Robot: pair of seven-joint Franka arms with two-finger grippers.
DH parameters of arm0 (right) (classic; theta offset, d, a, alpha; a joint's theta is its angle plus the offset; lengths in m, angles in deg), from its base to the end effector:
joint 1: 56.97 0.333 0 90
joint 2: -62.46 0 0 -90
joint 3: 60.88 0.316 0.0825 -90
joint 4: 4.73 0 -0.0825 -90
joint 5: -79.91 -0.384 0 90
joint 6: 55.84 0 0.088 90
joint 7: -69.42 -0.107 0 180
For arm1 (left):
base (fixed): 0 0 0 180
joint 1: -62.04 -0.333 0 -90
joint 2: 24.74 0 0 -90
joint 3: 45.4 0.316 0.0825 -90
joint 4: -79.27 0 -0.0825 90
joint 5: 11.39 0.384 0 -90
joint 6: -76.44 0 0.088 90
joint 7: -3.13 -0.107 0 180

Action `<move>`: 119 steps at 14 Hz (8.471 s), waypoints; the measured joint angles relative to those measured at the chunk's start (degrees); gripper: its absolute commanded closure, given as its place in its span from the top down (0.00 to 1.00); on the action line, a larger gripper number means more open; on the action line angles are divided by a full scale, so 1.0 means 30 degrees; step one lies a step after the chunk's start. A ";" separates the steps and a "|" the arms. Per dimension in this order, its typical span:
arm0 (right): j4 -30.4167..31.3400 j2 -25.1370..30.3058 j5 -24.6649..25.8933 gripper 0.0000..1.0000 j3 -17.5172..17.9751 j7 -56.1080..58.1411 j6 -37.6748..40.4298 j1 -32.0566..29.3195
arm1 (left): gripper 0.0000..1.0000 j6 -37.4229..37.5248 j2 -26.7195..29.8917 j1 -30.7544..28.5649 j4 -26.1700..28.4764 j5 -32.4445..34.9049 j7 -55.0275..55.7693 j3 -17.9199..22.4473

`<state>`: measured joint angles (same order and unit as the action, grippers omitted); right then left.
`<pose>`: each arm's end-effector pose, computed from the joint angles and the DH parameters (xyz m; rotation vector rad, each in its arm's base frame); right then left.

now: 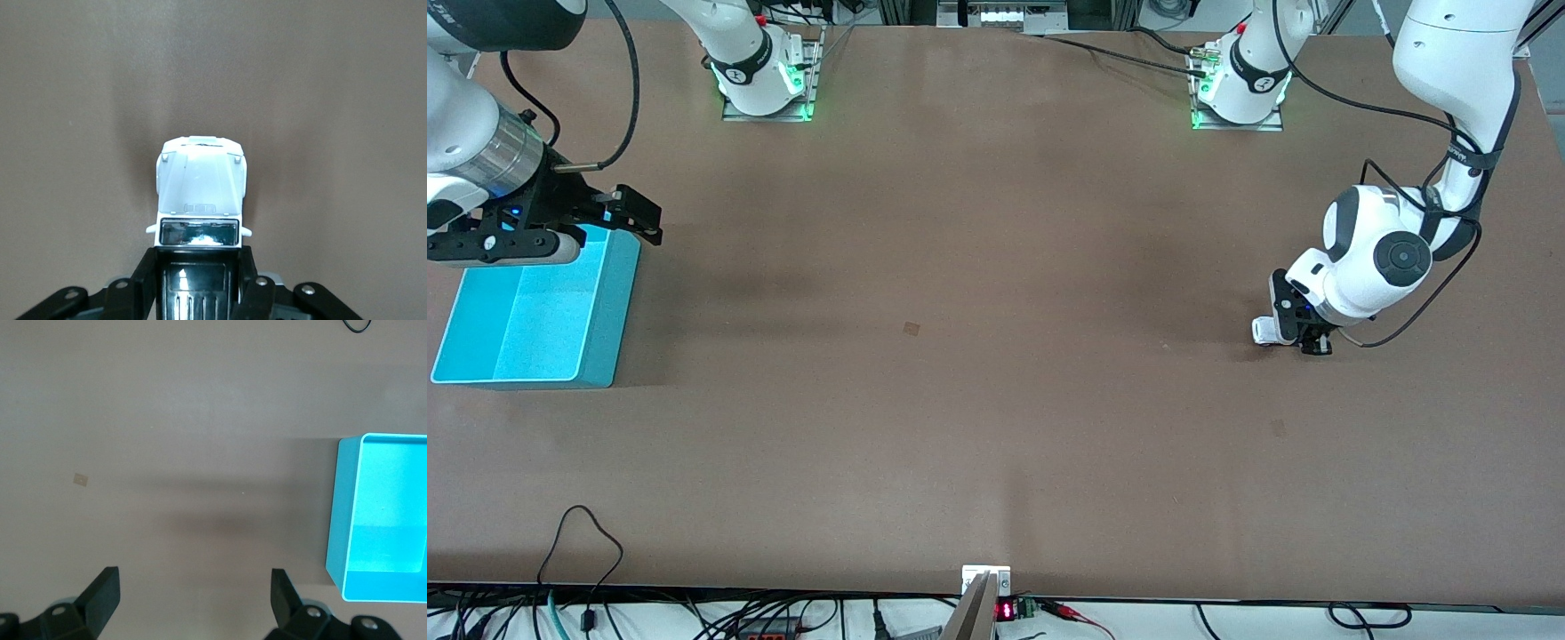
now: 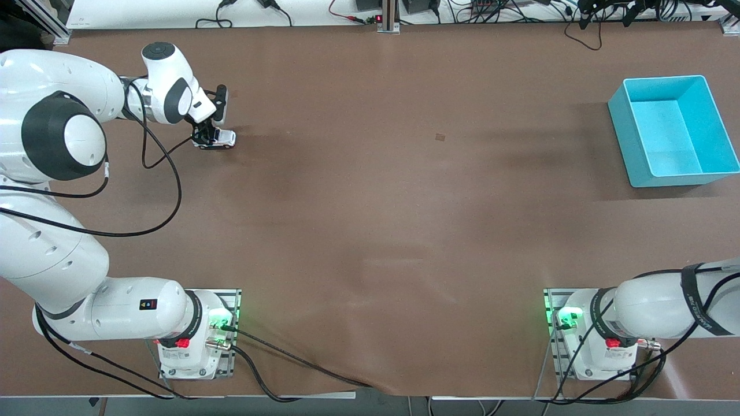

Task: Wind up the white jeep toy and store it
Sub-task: 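Drag the jeep backward along the table with the left gripper, then open the left gripper and release the jeep onto the table, then withdraw the left gripper while the jeep rolls toward the cyan box, then reach the right gripper to the jeep beside the box and grasp it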

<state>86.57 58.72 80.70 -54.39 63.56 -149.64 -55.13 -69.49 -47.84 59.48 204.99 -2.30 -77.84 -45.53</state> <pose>0.5726 0.0804 0.5827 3.1317 0.0689 -0.0318 0.5512 0.0213 0.1941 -2.2698 2.1238 0.1459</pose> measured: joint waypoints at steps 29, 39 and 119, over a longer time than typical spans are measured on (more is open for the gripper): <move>-0.0002 -0.0047 0.0000 1.00 -0.0067 0.0000 -0.0003 -0.0015 | 0.43 -0.0924 -0.1040 -0.6758 -0.1339 0.2234 -0.5937 0.0210; -0.0003 -0.0047 0.0000 1.00 -0.0067 -0.0001 -0.0005 -0.0014 | 1.00 0.2626 -0.1241 -0.6785 -0.2864 0.2248 -0.6028 -0.0620; 0.0070 -0.3535 0.0426 1.00 -0.0029 0.4194 -0.1010 0.0117 | 1.00 1.6261 0.8540 0.1393 -0.8298 -0.2037 2.6822 -0.0279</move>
<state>86.78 48.12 81.98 -54.48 76.14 -152.67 -54.78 -20.71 -22.22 63.66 180.10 -8.41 2.62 -46.37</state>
